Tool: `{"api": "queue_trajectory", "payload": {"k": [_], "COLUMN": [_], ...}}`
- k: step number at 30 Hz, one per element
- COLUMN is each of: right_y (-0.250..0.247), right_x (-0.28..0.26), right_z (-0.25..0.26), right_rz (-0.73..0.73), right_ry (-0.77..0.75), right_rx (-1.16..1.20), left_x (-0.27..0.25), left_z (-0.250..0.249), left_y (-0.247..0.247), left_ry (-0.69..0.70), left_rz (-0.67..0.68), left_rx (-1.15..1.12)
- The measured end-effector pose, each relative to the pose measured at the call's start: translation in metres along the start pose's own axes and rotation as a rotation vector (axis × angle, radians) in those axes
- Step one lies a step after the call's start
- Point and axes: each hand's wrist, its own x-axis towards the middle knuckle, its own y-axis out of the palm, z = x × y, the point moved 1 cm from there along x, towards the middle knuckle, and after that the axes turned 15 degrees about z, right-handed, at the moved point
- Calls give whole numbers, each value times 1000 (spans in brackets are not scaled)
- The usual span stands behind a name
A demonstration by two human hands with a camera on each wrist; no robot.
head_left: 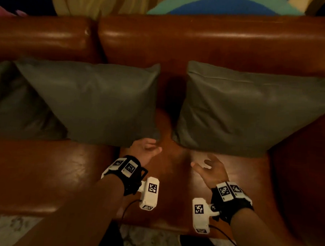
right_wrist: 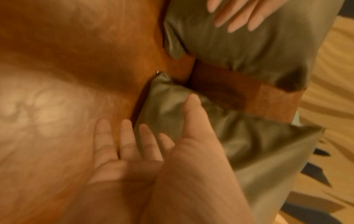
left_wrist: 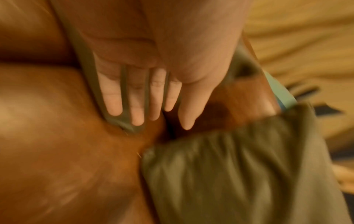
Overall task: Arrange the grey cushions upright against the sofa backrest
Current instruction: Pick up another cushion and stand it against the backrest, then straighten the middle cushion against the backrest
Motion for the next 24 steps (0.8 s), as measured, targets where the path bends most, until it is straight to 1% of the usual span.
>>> {"api": "queue_trajectory", "payload": {"k": [3,5,9,11,13,14,16,19,20,24], "right_y": [58,97,166,190,204,208,207,199,197,198], "right_x": [-2,-1,18,32,45,50,62,76,82,100], "right_z": [42,71,124,139,153,162,174,184,186,185], "right_rz": [6,8,-8,-86,-166,-205,-264,-301,-295,-304], "right_ry": [-38,-105,-312,-350,-356,-359,-339,-314,-317,-372], "right_rx": [-27,-33,-16,35,59,35,-7,-50,-59,-82], "left_x": [-12,-19,-22,-14,-4,1,12,28,35,55], "left_z": [43,69,101,111,112,109,95,80,80,83], "left_y": [-68,-114,-204,-246,-281,-295,-312,-314,-313,-308], "left_ry": [-28,-31,9,86,101,109,153,239,254,292], "left_rz": [-44,-89,-218,-263,-310,-310,-273,-202,-210,-261], "left_rx": [-73,-109,-195,-221,-171,-142,-109,-63,-57,-159]}}
